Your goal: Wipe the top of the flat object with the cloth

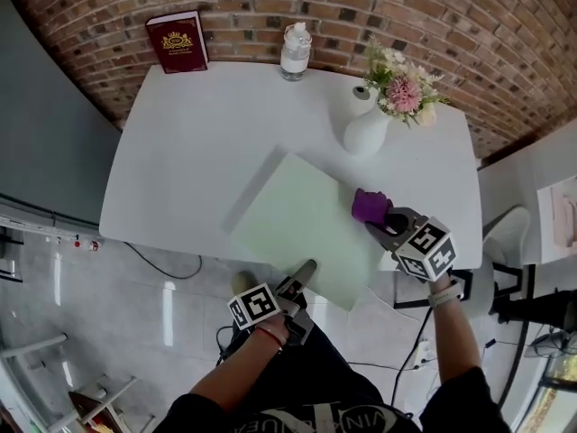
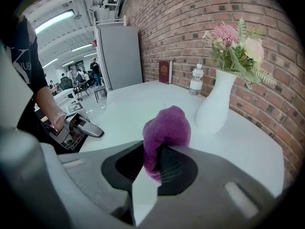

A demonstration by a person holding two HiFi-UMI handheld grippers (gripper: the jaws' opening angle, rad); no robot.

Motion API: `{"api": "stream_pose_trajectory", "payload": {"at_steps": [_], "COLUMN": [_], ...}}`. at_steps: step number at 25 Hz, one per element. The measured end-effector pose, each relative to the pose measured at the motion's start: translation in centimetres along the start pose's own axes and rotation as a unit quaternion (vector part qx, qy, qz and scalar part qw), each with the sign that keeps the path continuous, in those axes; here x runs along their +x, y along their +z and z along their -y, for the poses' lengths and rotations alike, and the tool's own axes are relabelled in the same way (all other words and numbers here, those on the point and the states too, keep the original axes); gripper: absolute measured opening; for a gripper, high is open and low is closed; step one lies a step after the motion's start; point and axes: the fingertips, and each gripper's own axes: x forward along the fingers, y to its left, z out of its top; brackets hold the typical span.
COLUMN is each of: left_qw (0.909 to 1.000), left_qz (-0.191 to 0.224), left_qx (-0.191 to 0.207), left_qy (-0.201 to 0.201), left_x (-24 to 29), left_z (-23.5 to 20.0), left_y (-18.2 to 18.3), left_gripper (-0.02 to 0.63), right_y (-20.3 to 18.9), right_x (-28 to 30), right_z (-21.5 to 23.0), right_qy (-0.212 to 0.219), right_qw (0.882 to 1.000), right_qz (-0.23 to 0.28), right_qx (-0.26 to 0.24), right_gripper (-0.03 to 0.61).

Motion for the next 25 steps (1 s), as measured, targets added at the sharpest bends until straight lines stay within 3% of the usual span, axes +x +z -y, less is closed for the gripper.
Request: {"api": "stream_pose_trajectory", "payload": {"at_steps": [5,9,14,18,21,25], "left_qw": [0.9997,0.9973,0.9987,0.9994,0.9967,0.9831], "left_qz": [-0.014,-0.02,-0.023,0.007,-0.002,-0.023], "left_qx": [-0.008,-0.037,0.036,0.014,0.076,0.182], "left_qy": [-0.018,-0.06,-0.027,-0.029,-0.027,-0.002], "left_x": [-0.5,-1.8,-6.1,-8.5,-9.2,-9.9], "left_z": [0.0,1.2,0.2,1.9,3.7,7.2], "left_y": [-0.4,-0.9,0.3,3.0,5.4,8.7], "left_gripper": [0.312,0.305,0.296,0.284,0.28,0.278], "right_y": [-0.5,-0.5,0.1,0.5,1.1,1.9], "right_x": [-0.5,-1.0,-2.0,-2.3,-2.8,-3.8], "right_z": [-0.4,-0.8,-0.8,-0.6,-0.7,-1.0], "right_qy": [0.003,0.007,-0.016,-0.015,-0.008,-0.011], "right_qw": [1.0,1.0,0.996,0.987,0.975,0.966], "right_qz": [0.009,0.027,0.076,0.126,0.167,0.197], "right_qx": [0.004,0.013,0.046,0.103,0.149,0.165], "right_gripper": [0.058,0.058,0.058,0.058,0.058,0.058]}}
